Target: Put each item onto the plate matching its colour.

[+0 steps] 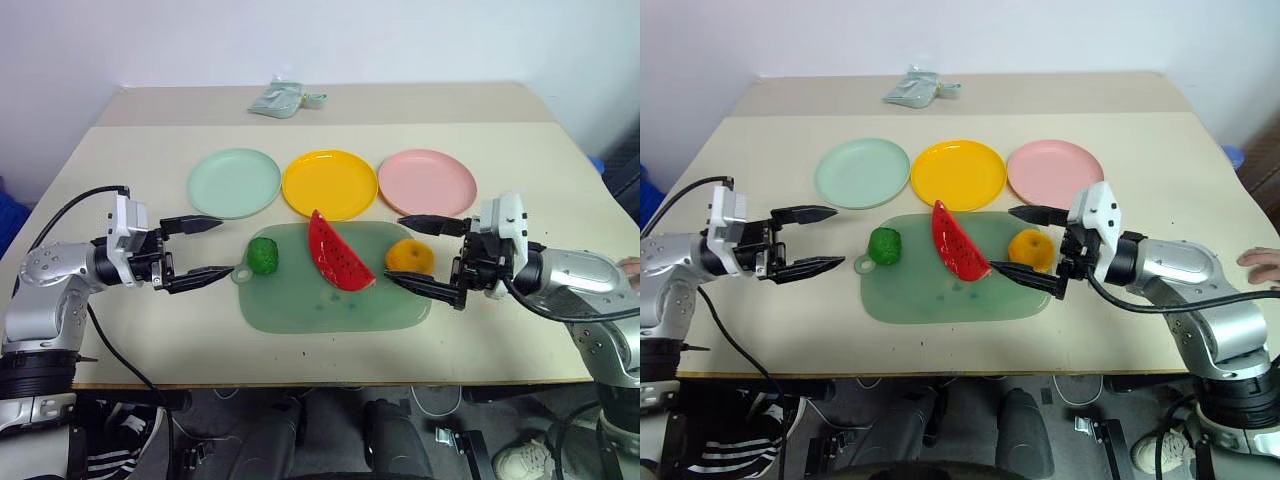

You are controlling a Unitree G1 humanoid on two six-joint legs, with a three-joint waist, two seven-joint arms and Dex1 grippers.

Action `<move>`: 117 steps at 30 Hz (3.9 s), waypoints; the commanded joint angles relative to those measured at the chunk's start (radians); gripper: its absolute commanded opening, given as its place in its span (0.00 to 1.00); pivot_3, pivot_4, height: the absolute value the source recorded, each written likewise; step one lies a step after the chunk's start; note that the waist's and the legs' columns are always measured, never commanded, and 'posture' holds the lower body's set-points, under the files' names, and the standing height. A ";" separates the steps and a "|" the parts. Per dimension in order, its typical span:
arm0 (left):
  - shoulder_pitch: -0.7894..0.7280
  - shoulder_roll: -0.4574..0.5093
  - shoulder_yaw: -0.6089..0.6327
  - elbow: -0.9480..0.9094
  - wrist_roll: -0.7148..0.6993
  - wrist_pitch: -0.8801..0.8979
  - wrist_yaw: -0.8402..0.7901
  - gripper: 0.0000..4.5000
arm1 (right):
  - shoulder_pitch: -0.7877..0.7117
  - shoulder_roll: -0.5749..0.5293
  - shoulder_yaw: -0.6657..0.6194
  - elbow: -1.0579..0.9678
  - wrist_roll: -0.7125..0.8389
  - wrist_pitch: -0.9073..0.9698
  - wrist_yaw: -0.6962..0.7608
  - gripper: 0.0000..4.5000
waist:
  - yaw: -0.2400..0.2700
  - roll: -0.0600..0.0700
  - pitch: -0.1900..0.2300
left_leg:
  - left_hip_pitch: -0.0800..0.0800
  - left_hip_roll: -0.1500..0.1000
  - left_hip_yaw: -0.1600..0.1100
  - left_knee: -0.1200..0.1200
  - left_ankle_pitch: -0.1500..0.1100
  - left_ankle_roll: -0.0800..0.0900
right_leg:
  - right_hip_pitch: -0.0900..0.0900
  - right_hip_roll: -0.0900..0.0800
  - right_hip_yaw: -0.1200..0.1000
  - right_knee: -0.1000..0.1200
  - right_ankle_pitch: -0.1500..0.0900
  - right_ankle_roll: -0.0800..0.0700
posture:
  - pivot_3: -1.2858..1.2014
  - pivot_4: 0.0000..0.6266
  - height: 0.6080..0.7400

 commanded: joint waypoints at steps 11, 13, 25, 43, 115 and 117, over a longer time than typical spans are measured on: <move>-0.068 -0.013 -0.020 0.026 -0.002 -0.018 -0.010 1.00 | 0.036 -0.024 -0.054 -0.037 -0.018 -0.019 -0.014 0.99 | -0.001 0.000 0.000 | 0.000 0.000 0.000 0.000 0.000 0.000 | 0.000 0.000 0.000 0.000 0.000 0.000 | 0.52 0.24 1.00; -0.067 -0.025 -0.030 0.009 -0.001 -0.018 0.001 1.00 | 0.057 -0.030 -0.077 -0.043 -0.011 -0.029 -0.001 0.99 | 0.000 0.000 0.000 | 0.000 0.000 0.000 0.000 0.000 0.000 | 0.000 0.000 0.000 0.000 0.000 0.000 | 0.52 0.24 1.00; -0.105 -0.036 -0.034 0.045 -0.001 -0.023 -0.029 1.00 | 0.027 -0.018 -0.059 -0.031 -0.045 -0.049 -0.036 0.99 | -0.001 0.000 0.000 | 0.000 0.000 0.000 0.000 0.001 0.001 | 0.000 0.000 0.000 0.000 0.000 0.000 | 0.52 0.24 1.00; -0.225 -0.061 -0.157 0.250 0.171 -0.023 0.042 1.00 | -0.016 -0.103 -0.046 -0.114 0.064 0.084 0.022 0.99 | 0.001 -0.001 0.000 | 0.000 0.000 0.001 0.002 0.000 0.000 | 0.001 0.000 0.000 -0.001 0.001 0.002 | 0.52 0.24 1.00; -0.439 -0.194 -0.085 0.370 0.096 -0.060 -0.077 0.99 | -0.381 0.124 -0.031 0.022 0.153 0.427 -0.419 1.00 | -0.030 -0.002 0.001 | -0.001 -0.001 0.000 0.004 0.002 0.003 | 0.000 0.001 0.000 0.001 0.008 0.009 | 0.52 0.24 1.00; -0.414 -0.155 -0.102 0.352 0.100 -0.026 -0.105 0.99 | -0.415 0.142 -0.031 0.005 0.176 0.463 -0.457 1.00 | -0.031 -0.002 0.001 | 0.000 -0.001 0.000 0.004 0.002 0.003 | 0.001 0.002 0.000 0.001 0.008 0.009 | 0.52 0.24 1.00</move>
